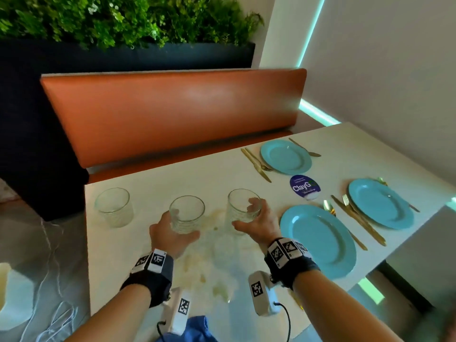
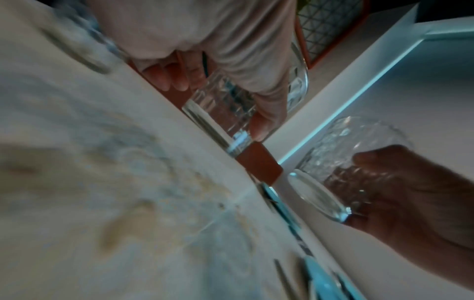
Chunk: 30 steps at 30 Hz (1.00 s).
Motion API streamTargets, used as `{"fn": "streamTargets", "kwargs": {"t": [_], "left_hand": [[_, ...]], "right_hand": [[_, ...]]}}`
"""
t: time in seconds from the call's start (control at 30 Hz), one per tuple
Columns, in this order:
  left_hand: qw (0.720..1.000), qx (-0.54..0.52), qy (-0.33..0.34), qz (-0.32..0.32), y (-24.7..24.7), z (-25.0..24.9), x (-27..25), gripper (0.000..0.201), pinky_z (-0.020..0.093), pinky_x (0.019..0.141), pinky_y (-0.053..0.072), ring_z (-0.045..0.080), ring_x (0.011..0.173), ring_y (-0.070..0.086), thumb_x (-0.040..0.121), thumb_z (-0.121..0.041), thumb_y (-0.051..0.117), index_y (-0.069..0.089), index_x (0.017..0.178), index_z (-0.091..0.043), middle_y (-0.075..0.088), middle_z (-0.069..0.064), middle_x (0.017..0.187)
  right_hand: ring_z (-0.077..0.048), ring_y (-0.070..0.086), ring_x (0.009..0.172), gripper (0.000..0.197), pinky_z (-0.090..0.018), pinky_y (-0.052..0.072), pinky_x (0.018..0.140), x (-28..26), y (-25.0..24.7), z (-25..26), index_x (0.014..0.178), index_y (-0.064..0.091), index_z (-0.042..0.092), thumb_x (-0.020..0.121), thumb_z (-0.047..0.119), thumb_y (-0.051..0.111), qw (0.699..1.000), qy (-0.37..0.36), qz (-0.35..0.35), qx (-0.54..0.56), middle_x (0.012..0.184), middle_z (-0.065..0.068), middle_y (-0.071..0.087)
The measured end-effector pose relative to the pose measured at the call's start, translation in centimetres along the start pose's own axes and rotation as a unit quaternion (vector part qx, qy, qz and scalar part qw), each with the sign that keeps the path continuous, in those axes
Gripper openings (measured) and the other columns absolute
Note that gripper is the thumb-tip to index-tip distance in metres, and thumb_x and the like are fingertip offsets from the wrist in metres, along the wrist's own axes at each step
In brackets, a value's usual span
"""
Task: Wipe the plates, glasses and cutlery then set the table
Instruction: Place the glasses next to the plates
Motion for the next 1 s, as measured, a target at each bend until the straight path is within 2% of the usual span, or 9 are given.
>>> {"fn": "streamTargets", "kwargs": {"t": [0.07, 0.13, 0.2, 0.33, 0.4, 0.53, 0.67, 0.8, 1.0], "left_hand": [[0.999, -0.024, 0.029, 0.020, 2.7, -3.4, 0.2, 0.097, 0.025, 0.083, 0.048, 0.023, 0.101, 0.059, 0.038, -0.044, 0.082, 0.053, 0.126, -0.016, 0.062, 0.009, 0.120], [0.997, -0.043, 0.055, 0.043, 5.8, -6.6, 0.6, 0.089, 0.022, 0.078, 0.044, 0.017, 0.093, 0.055, 0.048, -0.030, 0.092, 0.052, 0.126, -0.016, 0.062, 0.007, 0.120], [0.994, -0.057, 0.072, 0.059, 9.1, -9.5, 1.3, 0.080, 0.021, 0.078, 0.042, 0.016, 0.092, 0.053, 0.058, -0.021, 0.090, 0.051, 0.128, -0.017, 0.060, 0.005, 0.122], [0.991, -0.064, 0.083, 0.087, 15.6, -14.8, 2.9, 0.082, 0.020, 0.077, 0.041, 0.015, 0.093, 0.055, 0.057, -0.019, 0.090, 0.050, 0.128, -0.016, 0.061, 0.006, 0.122], [0.990, -0.061, 0.082, 0.094, 18.6, -17.1, 3.9, 0.082, 0.019, 0.073, 0.041, 0.014, 0.091, 0.055, 0.054, -0.022, 0.090, 0.052, 0.126, -0.015, 0.062, 0.004, 0.115], [0.991, -0.045, 0.079, 0.102, 24.0, -20.8, 6.2, 0.070, 0.019, 0.074, 0.041, 0.015, 0.091, 0.058, 0.060, -0.018, 0.088, 0.053, 0.121, -0.015, 0.060, -0.003, 0.100], [0.989, -0.045, 0.065, 0.121, 28.8, -22.0, 8.8, 0.072, 0.022, 0.078, 0.044, 0.015, 0.095, 0.060, 0.059, -0.021, 0.088, 0.052, 0.121, -0.021, 0.063, -0.005, 0.104], [0.990, -0.014, 0.060, 0.127, 32.3, -22.3, 10.9, 0.073, 0.022, 0.079, 0.042, 0.013, 0.095, 0.054, 0.060, -0.026, 0.088, 0.050, 0.122, -0.022, 0.058, -0.007, 0.106], [0.988, 0.000, 0.044, 0.147, 35.6, -21.7, 12.8, 0.068, 0.022, 0.079, 0.043, 0.014, 0.093, 0.056, 0.060, -0.022, 0.087, 0.052, 0.118, -0.019, 0.060, -0.006, 0.101]], "right_hand": [[-0.019, 0.055, 0.103, 0.070, -0.024, 0.043, 0.083, 1.8, -3.9, -0.5, 0.122, 0.047, 0.014, 0.062, 0.019, 0.083, 0.999, 0.016, -0.027, 0.013, 0.108, -0.001, 0.055], [-0.018, 0.053, 0.104, 0.068, -0.023, 0.041, 0.084, 3.8, -8.1, -1.4, 0.123, 0.047, 0.012, 0.065, 0.018, 0.082, 0.998, 0.027, -0.059, 0.010, 0.112, -0.002, 0.055], [-0.018, 0.054, 0.106, 0.067, -0.023, 0.042, 0.085, 6.4, -12.1, -3.0, 0.122, 0.048, 0.011, 0.065, 0.021, 0.082, 0.995, 0.040, -0.089, 0.004, 0.113, -0.002, 0.056], [-0.014, 0.052, 0.096, 0.069, -0.017, 0.041, 0.072, 11.9, -19.7, -6.7, 0.126, 0.044, 0.009, 0.067, 0.015, 0.081, 0.989, 0.079, -0.120, 0.021, 0.114, -0.007, 0.057], [-0.018, 0.053, 0.097, 0.071, -0.021, 0.041, 0.078, 14.8, -23.2, -8.9, 0.127, 0.044, 0.009, 0.067, 0.016, 0.081, 0.985, 0.101, -0.139, 0.017, 0.118, -0.009, 0.057], [-0.028, 0.054, 0.113, 0.075, -0.032, 0.045, 0.092, 20.8, -28.9, -13.6, 0.127, 0.045, 0.012, 0.064, 0.024, 0.083, 0.976, 0.144, -0.164, -0.025, 0.126, -0.013, 0.056], [-0.031, 0.051, 0.118, 0.078, -0.037, 0.044, 0.098, 25.4, -32.1, -17.4, 0.129, 0.044, 0.008, 0.063, 0.025, 0.083, 0.965, 0.176, -0.189, -0.046, 0.129, -0.015, 0.053], [-0.031, 0.047, 0.122, 0.079, -0.033, 0.040, 0.099, 29.0, -32.6, -20.3, 0.133, 0.041, 0.003, 0.067, 0.021, 0.081, 0.961, 0.191, -0.195, -0.041, 0.133, -0.017, 0.050], [-0.030, 0.043, 0.126, 0.078, -0.031, 0.037, 0.100, 32.5, -32.1, -22.6, 0.135, 0.038, 0.001, 0.071, 0.017, 0.078, 0.959, 0.208, -0.192, -0.019, 0.136, -0.017, 0.045]]}}
Point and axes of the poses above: each hand's wrist, its own x-axis towards the middle knuckle, its own y-axis out of the palm, z = x × y, the point moved 4 cm from there along x, towards the middle knuckle
